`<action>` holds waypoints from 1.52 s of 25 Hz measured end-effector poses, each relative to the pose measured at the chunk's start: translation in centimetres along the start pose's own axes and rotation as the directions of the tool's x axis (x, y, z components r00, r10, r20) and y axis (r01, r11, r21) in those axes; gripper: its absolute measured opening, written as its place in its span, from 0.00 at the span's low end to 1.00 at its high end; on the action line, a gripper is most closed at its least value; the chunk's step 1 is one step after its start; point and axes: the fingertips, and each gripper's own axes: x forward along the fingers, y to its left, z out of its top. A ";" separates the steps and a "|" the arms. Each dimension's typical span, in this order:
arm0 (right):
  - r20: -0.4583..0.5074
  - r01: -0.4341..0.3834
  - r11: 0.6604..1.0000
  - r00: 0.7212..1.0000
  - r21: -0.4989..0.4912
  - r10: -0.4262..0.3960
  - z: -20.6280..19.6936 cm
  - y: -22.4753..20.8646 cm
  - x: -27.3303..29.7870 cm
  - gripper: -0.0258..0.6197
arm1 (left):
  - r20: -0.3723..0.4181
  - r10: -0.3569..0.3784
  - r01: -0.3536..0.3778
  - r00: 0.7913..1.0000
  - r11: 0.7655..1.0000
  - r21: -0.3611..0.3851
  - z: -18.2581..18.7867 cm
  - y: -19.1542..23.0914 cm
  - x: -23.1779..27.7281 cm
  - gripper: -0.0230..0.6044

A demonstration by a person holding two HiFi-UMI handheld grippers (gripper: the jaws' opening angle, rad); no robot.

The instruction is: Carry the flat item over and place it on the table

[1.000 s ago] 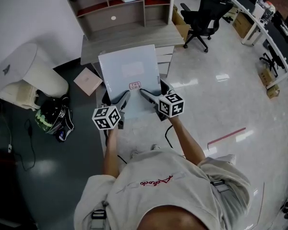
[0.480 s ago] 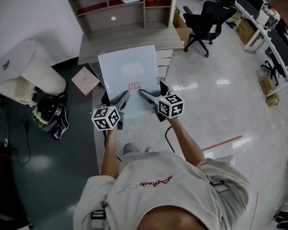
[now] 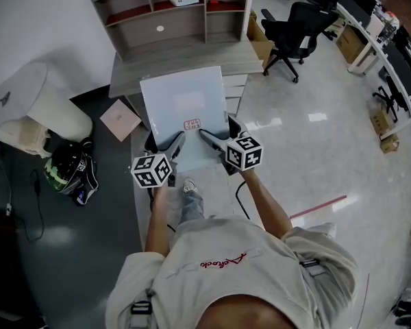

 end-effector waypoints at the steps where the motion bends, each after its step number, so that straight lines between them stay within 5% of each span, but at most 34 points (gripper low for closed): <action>1: 0.001 0.003 1.000 1.000 0.000 -0.003 0.0 -0.2 0.5 0.78 | -0.001 -0.003 0.003 1.000 1.000 0.001 0.1 0.4 0.4 0.82; 26: 0.026 0.064 0.998 0.998 -0.015 -0.063 8.1 -5.1 22.5 0.78 | 0.013 -0.074 0.075 0.997 0.997 -0.002 10.6 17.3 15.1 0.82; 38: 0.031 0.098 0.995 0.995 0.008 -0.099 8.8 -7.8 29.5 0.78 | -0.016 -0.106 0.106 0.994 0.994 0.001 12.3 22.8 20.7 0.81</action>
